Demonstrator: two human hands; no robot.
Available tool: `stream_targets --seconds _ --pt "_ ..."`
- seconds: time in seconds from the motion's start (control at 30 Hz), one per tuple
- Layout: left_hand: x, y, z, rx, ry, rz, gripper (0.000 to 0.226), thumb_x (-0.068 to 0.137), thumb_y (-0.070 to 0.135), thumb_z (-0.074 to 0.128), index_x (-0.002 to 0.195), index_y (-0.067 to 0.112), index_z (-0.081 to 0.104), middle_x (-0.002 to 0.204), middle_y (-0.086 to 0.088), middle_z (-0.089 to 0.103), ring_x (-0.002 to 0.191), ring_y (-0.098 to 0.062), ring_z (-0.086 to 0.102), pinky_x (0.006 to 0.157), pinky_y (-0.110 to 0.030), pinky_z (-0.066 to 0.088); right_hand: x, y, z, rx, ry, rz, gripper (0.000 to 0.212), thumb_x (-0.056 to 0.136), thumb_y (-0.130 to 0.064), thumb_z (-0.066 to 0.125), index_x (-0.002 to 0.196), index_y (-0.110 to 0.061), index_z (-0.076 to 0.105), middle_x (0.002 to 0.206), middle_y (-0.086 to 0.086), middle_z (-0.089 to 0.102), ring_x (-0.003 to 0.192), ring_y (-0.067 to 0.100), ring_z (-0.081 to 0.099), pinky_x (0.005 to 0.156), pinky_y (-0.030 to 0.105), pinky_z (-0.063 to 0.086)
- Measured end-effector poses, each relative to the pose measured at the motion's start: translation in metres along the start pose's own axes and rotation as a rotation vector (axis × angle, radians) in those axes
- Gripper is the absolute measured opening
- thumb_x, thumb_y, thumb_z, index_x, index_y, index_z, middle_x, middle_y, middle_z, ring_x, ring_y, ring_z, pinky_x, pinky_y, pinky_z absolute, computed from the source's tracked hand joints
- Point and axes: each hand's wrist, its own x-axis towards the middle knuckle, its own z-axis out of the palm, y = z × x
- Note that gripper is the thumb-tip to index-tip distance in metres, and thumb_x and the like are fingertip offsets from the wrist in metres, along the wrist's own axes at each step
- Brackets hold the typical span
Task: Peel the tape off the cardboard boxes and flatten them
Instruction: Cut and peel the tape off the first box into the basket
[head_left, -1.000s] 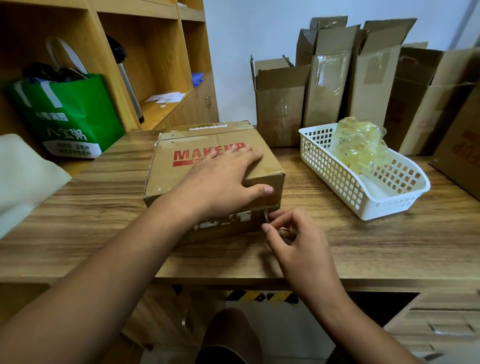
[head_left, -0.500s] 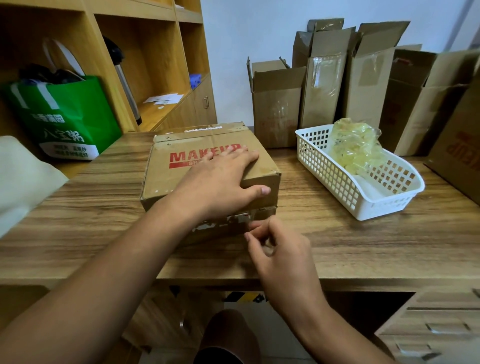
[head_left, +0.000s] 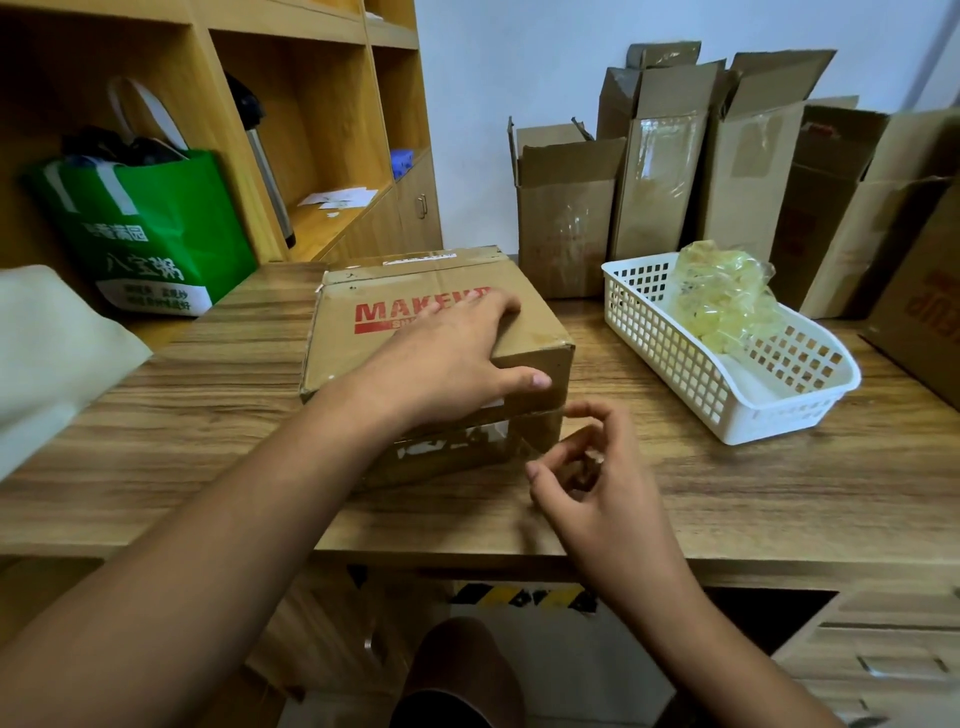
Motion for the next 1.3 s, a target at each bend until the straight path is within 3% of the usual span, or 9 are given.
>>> stream_targets --seconds 0.1,0.23,0.33,0.5,0.7,0.83,1.17,1.3 --pt "0.002 -0.003 -0.003 -0.004 -0.053 0.011 0.081 0.085 0.066 0.063 0.152 0.035 0.029 0.157 0.004 0.038 0.141 -0.023 0.039 0.113 -0.041 0.033 0.008 0.004 -0.005 -0.13 -0.063 -0.013 0.036 0.09 -0.028 0.073 0.118 -0.04 0.054 0.086 -0.008 0.064 0.079 0.006 0.063 0.068 0.02 0.052" --pt "0.002 -0.013 -0.012 0.026 -0.157 0.073 0.081 0.091 0.063 0.058 0.157 0.04 0.017 0.168 0.008 0.015 0.153 -0.02 0.019 0.12 -0.035 0.018 0.017 0.005 -0.004 -0.329 -0.064 -0.078 0.023 0.097 -0.028 0.064 0.12 -0.031 0.065 0.099 -0.018 0.057 0.093 -0.003 0.054 0.076 0.01 0.043" --pt "-0.001 -0.025 -0.021 0.07 -0.226 0.142 0.081 0.093 0.063 0.054 0.158 0.045 0.011 0.167 0.019 0.008 0.152 -0.006 0.013 0.112 -0.021 0.012 0.024 0.009 -0.009 -0.346 -0.056 -0.058 0.019 0.099 -0.025 0.06 0.115 -0.03 0.068 0.1 -0.018 0.053 0.096 -0.006 0.051 0.076 0.006 0.042" --pt "-0.008 -0.038 -0.022 0.046 -0.263 0.21 0.073 0.096 0.064 0.045 0.155 0.054 0.003 0.163 0.03 0.0 0.147 0.007 0.005 0.119 -0.025 0.007 0.03 0.012 -0.014 -0.329 -0.024 -0.036 0.017 0.099 -0.022 0.059 0.111 -0.029 0.069 0.1 -0.018 0.053 0.095 -0.01 0.049 0.075 0.006 0.041" --pt "-0.009 -0.031 -0.012 0.067 -0.192 0.184 0.07 0.101 0.058 0.041 0.159 0.045 0.003 0.165 0.025 -0.001 0.148 0.007 0.0 0.114 -0.018 -0.003 0.011 0.008 -0.005 -0.3 -0.056 -0.13 0.018 0.098 -0.013 0.059 0.106 -0.027 0.067 0.099 -0.019 0.053 0.096 -0.003 0.052 0.079 0.008 0.041" --pt "-0.008 -0.029 -0.008 0.071 -0.169 0.187 0.072 0.101 0.058 0.042 0.16 0.043 0.005 0.167 0.022 0.0 0.15 0.004 0.0 0.12 -0.022 -0.002 -0.011 0.005 0.01 -0.287 -0.09 -0.192 0.017 0.097 -0.008 0.057 0.105 -0.023 0.061 0.1 -0.015 0.051 0.095 0.0 0.053 0.076 0.007 0.041" --pt "-0.011 -0.021 -0.007 0.082 -0.148 0.173 0.071 0.101 0.055 0.044 0.16 0.04 0.007 0.167 0.02 0.001 0.151 0.003 0.003 0.121 -0.025 -0.001 -0.02 -0.011 0.025 -0.227 -0.077 -0.122 0.012 0.101 -0.018 0.052 0.108 -0.026 0.058 0.103 -0.017 0.047 0.095 -0.001 0.051 0.078 0.014 0.046" --pt "-0.01 -0.021 -0.006 0.081 -0.136 0.171 0.071 0.101 0.055 0.043 0.16 0.04 0.007 0.167 0.02 0.002 0.151 0.001 0.004 0.122 -0.027 0.001 -0.026 -0.018 0.032 -0.22 -0.119 -0.15 0.013 0.101 -0.016 0.052 0.105 -0.027 0.056 0.101 -0.018 0.043 0.094 0.0 0.051 0.073 0.009 0.043"
